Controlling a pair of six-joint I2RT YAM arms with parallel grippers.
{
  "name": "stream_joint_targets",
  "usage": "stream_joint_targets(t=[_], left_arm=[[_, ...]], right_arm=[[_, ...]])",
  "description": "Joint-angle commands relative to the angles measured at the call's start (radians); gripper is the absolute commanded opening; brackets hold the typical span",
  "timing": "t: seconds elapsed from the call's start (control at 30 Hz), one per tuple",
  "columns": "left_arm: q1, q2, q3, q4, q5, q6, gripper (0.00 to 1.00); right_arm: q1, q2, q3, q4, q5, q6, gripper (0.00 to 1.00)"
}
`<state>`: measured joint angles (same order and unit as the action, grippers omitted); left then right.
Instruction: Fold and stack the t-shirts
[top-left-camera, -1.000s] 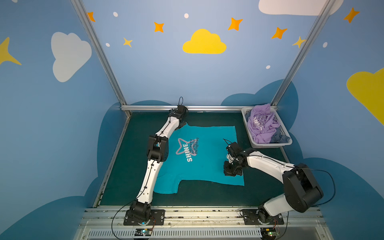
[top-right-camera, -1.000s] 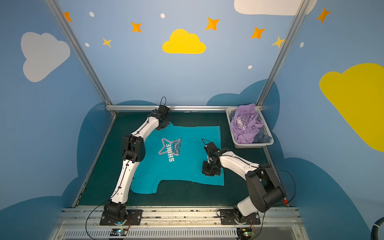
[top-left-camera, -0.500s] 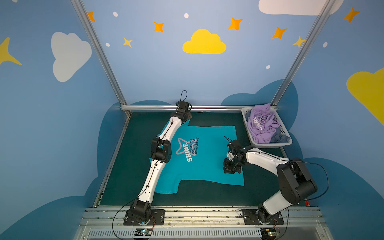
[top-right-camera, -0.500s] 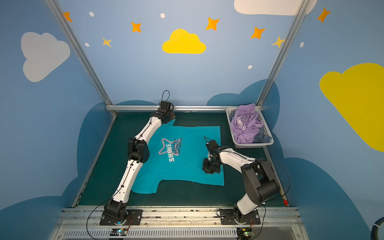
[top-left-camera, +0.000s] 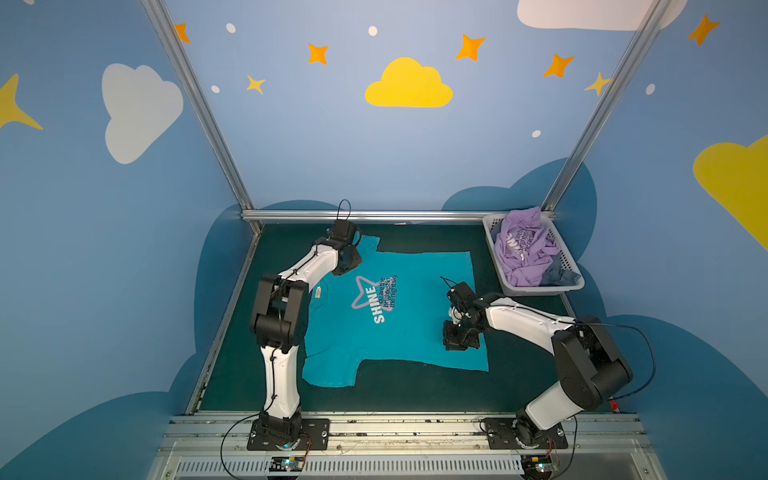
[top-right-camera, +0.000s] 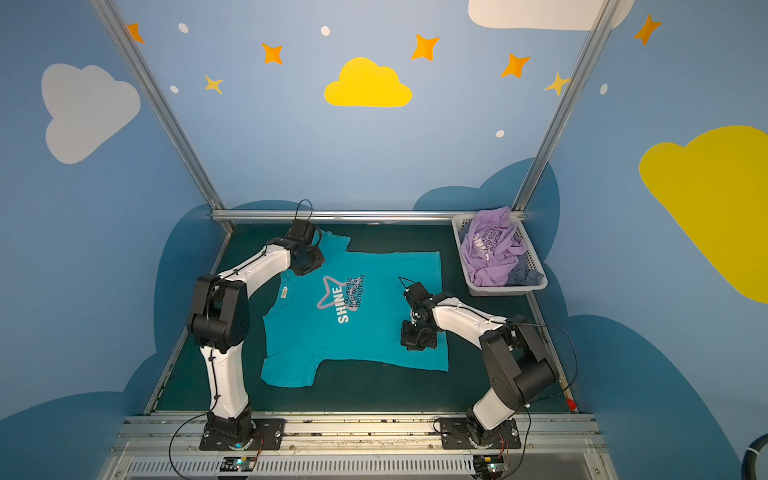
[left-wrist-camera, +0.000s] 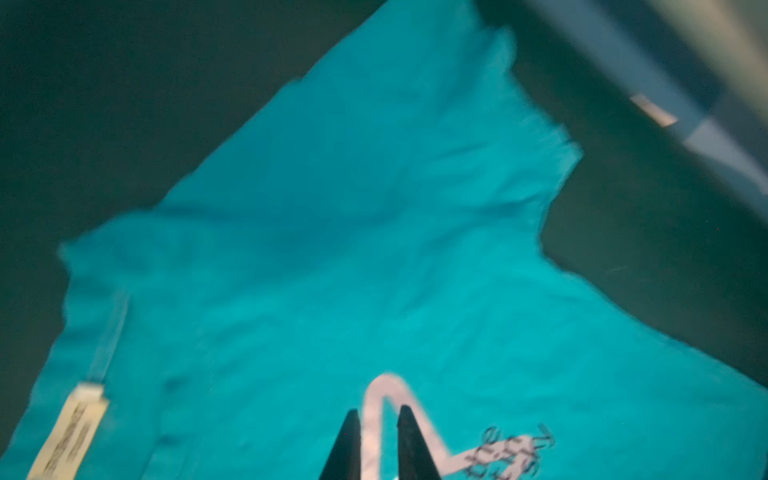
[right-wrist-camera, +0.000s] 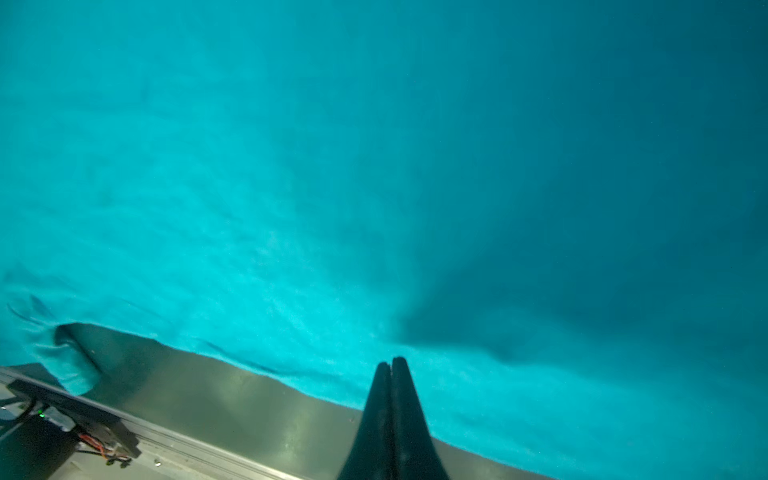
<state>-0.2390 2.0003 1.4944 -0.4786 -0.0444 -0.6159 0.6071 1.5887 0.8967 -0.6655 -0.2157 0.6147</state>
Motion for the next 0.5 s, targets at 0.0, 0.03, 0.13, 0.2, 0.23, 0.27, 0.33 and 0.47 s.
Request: stream_joint_targets(t=[0.0, 0.03, 0.13, 0.2, 0.23, 0.27, 0.33, 0.47], left_arm=[[0.017, -0.065, -0.145, 0.081, -0.026, -0.046, 0.35], [0.024, -0.087, -0.191, 0.088, -0.025, -0.052, 0.44], [0.039, -0.167, -0.311, 0.099, -0.054, -0.072, 0.53], [0.052, -0.219, -0.373, 0.091, -0.079, -0.085, 0.52], [0.058, -0.247, -0.402, 0.08, -0.094, -0.091, 0.52], [0.065, -0.274, -0.426, 0.065, -0.111, -0.1, 0.52], [0.079, -0.323, -0.474, 0.02, -0.152, -0.125, 0.52], [0.124, -0.448, -0.604, -0.003, -0.171, -0.147, 0.59]], right_arm=[[0.047, -0.037, -0.021, -0.036, 0.05, 0.027, 0.0], [0.057, -0.041, -0.026, -0.037, 0.054, 0.032, 0.0], [0.082, -0.072, -0.047, -0.037, 0.065, 0.049, 0.0], [0.093, -0.09, -0.059, -0.04, 0.073, 0.058, 0.0], [0.096, -0.101, -0.065, -0.042, 0.077, 0.06, 0.0], [0.099, -0.108, -0.069, -0.046, 0.082, 0.065, 0.0], [0.103, -0.123, -0.072, -0.051, 0.091, 0.069, 0.0], [0.107, -0.145, -0.063, -0.066, 0.104, 0.069, 0.0]])
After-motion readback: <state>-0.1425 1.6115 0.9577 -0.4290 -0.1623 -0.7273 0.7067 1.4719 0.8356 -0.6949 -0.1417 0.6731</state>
